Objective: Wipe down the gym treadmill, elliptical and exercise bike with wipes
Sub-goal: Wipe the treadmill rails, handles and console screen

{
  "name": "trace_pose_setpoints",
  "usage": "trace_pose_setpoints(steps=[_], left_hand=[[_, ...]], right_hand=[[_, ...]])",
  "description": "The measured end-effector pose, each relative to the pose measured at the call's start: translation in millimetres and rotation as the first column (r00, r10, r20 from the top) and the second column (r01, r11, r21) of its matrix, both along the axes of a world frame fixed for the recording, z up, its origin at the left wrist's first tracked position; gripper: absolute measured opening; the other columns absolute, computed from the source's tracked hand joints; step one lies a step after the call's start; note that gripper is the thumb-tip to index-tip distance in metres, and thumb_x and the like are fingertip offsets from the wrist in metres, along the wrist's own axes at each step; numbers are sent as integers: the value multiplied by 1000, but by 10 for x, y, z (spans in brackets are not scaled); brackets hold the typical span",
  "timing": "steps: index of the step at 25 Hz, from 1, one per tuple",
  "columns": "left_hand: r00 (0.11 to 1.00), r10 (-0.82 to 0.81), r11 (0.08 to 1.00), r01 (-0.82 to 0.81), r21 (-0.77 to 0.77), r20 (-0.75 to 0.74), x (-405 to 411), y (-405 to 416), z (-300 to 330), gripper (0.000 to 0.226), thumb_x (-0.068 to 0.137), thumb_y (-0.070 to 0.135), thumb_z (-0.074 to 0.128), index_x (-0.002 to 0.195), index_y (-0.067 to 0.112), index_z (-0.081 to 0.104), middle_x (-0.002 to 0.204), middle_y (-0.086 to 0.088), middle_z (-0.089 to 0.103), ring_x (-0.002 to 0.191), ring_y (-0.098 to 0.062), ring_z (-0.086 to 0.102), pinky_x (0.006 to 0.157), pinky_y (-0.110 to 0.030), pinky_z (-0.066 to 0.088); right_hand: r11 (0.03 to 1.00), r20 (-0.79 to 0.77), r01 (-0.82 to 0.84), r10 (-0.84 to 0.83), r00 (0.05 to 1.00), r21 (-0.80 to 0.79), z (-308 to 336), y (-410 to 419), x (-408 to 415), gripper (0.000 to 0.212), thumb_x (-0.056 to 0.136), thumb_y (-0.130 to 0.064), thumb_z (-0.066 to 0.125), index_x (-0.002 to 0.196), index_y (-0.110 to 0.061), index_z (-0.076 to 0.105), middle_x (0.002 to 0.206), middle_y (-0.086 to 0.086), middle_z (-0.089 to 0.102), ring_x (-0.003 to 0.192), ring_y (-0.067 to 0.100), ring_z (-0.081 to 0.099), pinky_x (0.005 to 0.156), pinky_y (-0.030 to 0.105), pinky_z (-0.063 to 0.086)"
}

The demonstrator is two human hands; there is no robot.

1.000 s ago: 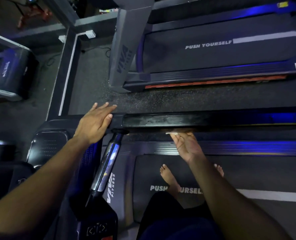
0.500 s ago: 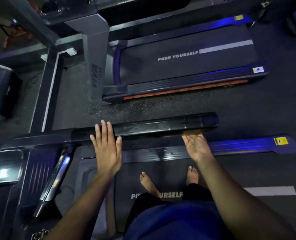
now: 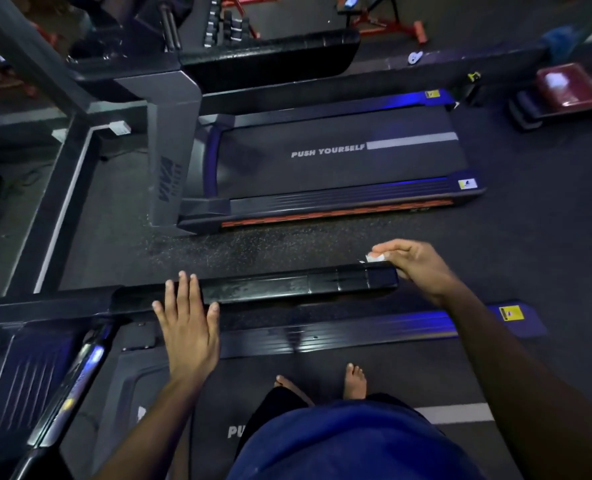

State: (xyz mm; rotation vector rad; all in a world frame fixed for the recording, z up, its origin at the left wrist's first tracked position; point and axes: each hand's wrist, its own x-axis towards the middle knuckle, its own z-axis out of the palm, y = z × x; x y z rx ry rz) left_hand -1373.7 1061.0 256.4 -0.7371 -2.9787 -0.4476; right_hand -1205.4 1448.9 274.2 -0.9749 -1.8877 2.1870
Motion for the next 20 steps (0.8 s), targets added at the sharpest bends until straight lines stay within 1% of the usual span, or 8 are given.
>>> trace_pose_setpoints(steps=[2, 5, 10, 13, 15, 16, 18, 20], left_hand=[[1000, -20, 1000, 20, 21, 4, -25, -26, -13, 66, 106, 46, 22, 158, 6, 28, 168, -9, 20, 157, -29, 9, 124, -55, 0], [999, -45, 998, 45, 46, 2, -31, -62, -26, 67, 107, 49, 17, 158, 8, 29, 168, -8, 21, 157, -28, 11, 124, -47, -5], [999, -31, 995, 28, 98, 32, -43, -49, -5, 65, 107, 48, 17, 158, 10, 29, 168, -5, 22, 157, -25, 10, 125, -44, -7], [999, -26, 996, 21, 92, 44, -36, -48, 36, 66, 107, 49, 15, 157, 11, 33, 167, -4, 24, 157, -24, 13, 125, -45, -3], [999, -4, 997, 1, 76, 39, -40, -21, 45, 65, 107, 49, 15, 156, 10, 35, 166, -5, 26, 156, -25, 15, 125, -44, -3], [999, 12, 997, -14, 69, 34, -31, 3, 39, 65, 107, 49, 15, 155, 10, 36, 166, -6, 27, 156, -25, 15, 125, -43, -4], [997, 68, 995, -71, 76, 45, -5, 102, 33, 65, 107, 48, 17, 154, 9, 37, 166, -6, 28, 156, -25, 14, 125, -42, -7], [986, 152, 983, -159, 96, 73, 31, 231, 51, 64, 108, 47, 17, 154, 8, 37, 165, -5, 28, 157, -23, 11, 125, -42, -10]], right_hand=[[964, 87, -184, 170, 982, 191, 140, 96, -68, 24, 96, 6, 57, 100, -13, 71, 88, -11, 77, 82, 2, 64, 73, 9, 47], [869, 183, -329, 279, 943, 369, 375, 137, -144, 24, 94, 12, 57, 100, -6, 72, 93, -7, 76, 84, -3, 65, 80, 9, 48], [595, 430, -619, 447, 785, 512, 493, 166, -181, 22, 96, -2, 62, 111, -11, 75, 108, -7, 73, 86, -22, 59, 81, 5, 43], [505, 459, -667, 486, 744, 547, 457, 253, -227, 30, 95, -5, 65, 110, -29, 75, 96, -13, 68, 86, -18, 58, 75, 11, 43], [428, 466, -723, 562, 683, 543, 424, 348, -290, 31, 92, -7, 69, 106, -33, 77, 86, -18, 63, 85, -10, 61, 71, 11, 43], [432, 451, -738, 595, 665, 519, 427, 402, -334, 28, 91, -8, 71, 104, -32, 78, 83, -19, 65, 83, -7, 63, 70, 11, 44], [502, 411, -764, 647, 642, 405, 428, 517, -445, 22, 90, -9, 73, 100, -27, 80, 87, -23, 72, 80, -5, 68, 71, 14, 50], [532, 365, -805, 718, 593, 263, 344, 603, -569, 18, 91, -10, 73, 97, -26, 80, 92, -20, 76, 86, 0, 71, 76, 19, 54]])
